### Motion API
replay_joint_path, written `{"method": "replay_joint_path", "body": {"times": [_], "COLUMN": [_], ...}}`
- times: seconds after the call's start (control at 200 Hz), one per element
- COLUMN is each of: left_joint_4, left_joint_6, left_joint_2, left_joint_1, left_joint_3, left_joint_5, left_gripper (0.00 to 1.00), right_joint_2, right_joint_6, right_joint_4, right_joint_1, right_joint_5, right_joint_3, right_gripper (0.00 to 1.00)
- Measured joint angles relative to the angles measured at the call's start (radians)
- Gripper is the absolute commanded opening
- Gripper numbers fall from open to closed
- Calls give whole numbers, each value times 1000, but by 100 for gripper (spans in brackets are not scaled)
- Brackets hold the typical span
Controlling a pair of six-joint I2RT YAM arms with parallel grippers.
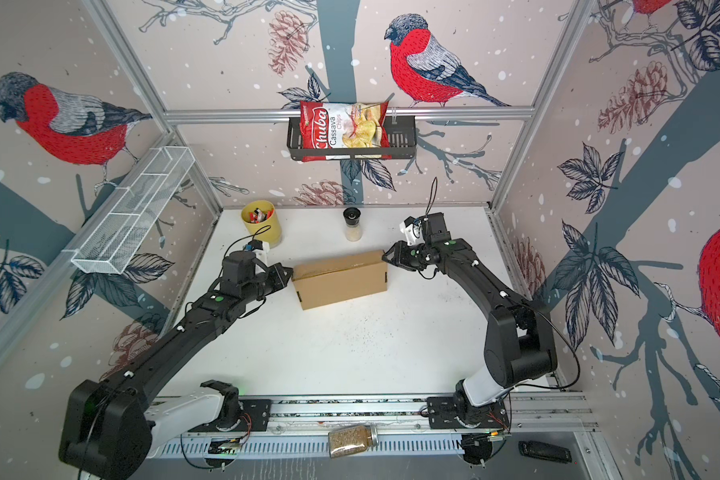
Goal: Fold the paper box
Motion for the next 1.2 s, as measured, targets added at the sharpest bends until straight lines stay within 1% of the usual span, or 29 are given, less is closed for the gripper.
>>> {"method": "replay_joint_path", "body": {"times": [0.165,0.215,0.315,0.4,0.45,0.555,0.61,0.655,0.775,0.866,0.901,0.986,1.066,1.201], "left_joint_4": [-6,-19,-64,-94,-94,-77,-56,-44,-2,19,26,48,74,105], "left_joint_6": [3,4,10,9,9,0,-6,-25,-28,-34,-40,-42,-41,-24], "left_joint_2": [6,5,-1,-14,-21,-34,-34,-28,-2,15,19,20,16,12], "left_joint_1": [1,2,4,5,5,5,6,5,6,6,6,6,6,7], "left_joint_3": [-3,3,25,43,47,40,31,26,12,-8,-16,-34,-53,-64], "left_joint_5": [-4,-4,-4,-11,-9,31,57,77,108,130,136,139,138,141], "left_gripper": [6,8,20,28,36,48,51,51,52,50,48,40,34,30], "right_joint_2": [10,11,12,13,13,13,13,14,16,16,16,17,21,26], "right_joint_6": [6,7,7,7,7,7,7,8,23,25,25,25,26,26], "right_joint_4": [32,41,51,56,59,65,69,71,74,75,75,74,71,55], "right_joint_1": [-7,-7,-9,-9,-9,-10,-10,-11,-11,-11,-11,-13,-14,-15], "right_joint_5": [-25,-27,-28,-29,-30,-33,-34,-34,-36,-36,-36,-36,-34,-31], "right_joint_3": [-25,-27,-29,-32,-34,-36,-37,-37,-37,-37,-36,-35,-27,-2], "right_gripper": [36,36,36,36,36,36,36,36,36,36,36,37,42,49]}}
